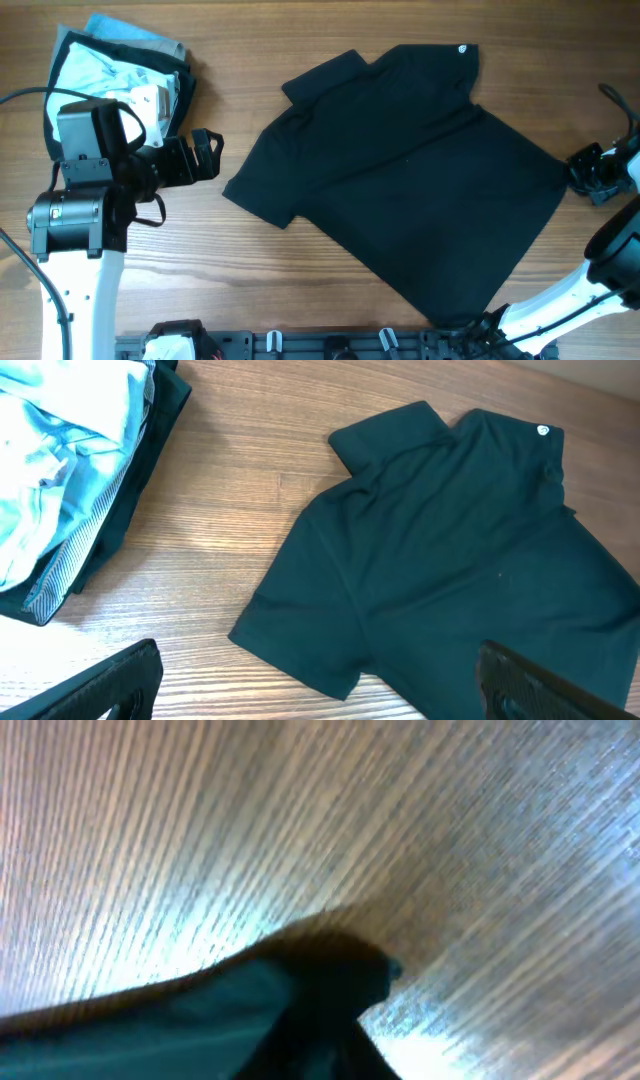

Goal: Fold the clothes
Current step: 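Drag the black shirt left to the table center with the right gripper, then reach the left gripper to the shirt's left sleeve and grasp it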

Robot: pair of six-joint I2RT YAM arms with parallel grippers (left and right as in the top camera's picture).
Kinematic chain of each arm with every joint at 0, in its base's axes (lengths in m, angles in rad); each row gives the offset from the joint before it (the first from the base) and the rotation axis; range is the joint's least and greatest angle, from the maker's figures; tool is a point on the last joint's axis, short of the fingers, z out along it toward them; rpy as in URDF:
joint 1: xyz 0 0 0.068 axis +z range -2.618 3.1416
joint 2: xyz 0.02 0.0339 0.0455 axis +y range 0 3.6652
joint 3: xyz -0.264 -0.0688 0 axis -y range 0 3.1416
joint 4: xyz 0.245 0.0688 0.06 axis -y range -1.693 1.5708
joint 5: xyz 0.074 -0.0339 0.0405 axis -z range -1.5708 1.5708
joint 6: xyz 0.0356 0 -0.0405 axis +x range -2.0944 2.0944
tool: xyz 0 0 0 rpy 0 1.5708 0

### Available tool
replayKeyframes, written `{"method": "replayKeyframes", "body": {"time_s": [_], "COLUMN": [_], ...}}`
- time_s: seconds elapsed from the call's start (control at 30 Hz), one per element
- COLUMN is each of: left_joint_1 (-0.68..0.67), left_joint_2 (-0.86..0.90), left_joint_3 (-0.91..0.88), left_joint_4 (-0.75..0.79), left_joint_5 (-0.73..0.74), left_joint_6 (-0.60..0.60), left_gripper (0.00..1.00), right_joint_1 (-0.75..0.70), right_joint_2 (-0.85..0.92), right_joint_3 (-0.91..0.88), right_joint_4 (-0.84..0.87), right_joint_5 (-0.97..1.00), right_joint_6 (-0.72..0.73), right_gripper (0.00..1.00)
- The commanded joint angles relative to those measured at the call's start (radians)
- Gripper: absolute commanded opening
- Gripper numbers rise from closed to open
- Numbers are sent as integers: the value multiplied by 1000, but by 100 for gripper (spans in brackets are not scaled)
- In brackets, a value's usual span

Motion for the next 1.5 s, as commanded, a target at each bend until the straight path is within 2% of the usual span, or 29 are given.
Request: {"method": "replayKeyframes", "body": {"time_s": [0.0,0.13,0.33,0.37,0.43,0.47,0.5,0.63,0.77,0.83,0.87,0.97,1.0,1.07,1.13,1.2,1.23,1.27,1.3,1.47], "left_joint_1": [1,1,1,1,1,0,-5,-58,-175,-221,-252,-323,-346,-405,-447,-490,-513,-530,-541,-581], "left_joint_2": [-4,-4,3,11,26,34,43,97,192,242,281,385,420,492,542,595,628,653,673,796], "left_joint_3": [14,14,14,14,14,14,14,14,14,14,14,14,14,14,14,14,14,14,14,14], "left_joint_4": [2,2,23,30,33,33,33,45,69,85,105,185,226,328,406,488,531,561,581,686], "left_joint_5": [19,19,19,19,20,20,20,20,17,8,8,8,13,11,11,-18,-52,-79,-96,-118], "left_joint_6": [-9,-9,-9,-9,-9,-9,-9,-9,0,3,11,25,25,33,53,56,56,56,56,132], "left_gripper": [100,100,100,100,100,100,100,100,100,96,93,67,54,36,31,31,40,70,82,86], "right_joint_1": [-26,-117,-220,-241,-262,-265,-266,-254,-229,-212,-200,-163,-148,-116,-76,-30,-4,24,45,188], "right_joint_2": [31,27,26,24,22,22,21,10,-27,-49,-65,-117,-136,-176,-218,-264,-286,-307,-323,-396], "right_joint_3": [11,140,375,420,472,486,504,542,542,542,542,542,542,542,542,542,542,542,542,541], "right_joint_4": [15,-66,-224,-245,-265,-271,-280,-303,-291,-278,-264,-230,-219,-204,-200,-212,-225,-237,-246,-394], "right_joint_5": [19,-1,113,129,105,92,68,-67,-230,-317,-383,-547,-600,-678,-709,-719,-718,-718,-718,-700], "right_joint_6": [37,63,43,42,42,41,41,41,-8,-31,-37,-47,-66,-89,-93,-132,-151,-169,-173,-223], "right_gripper": [4,4,4,10,59,70,77,81,82,81,81,81,80,81,81,81,81,81,81,81]}}
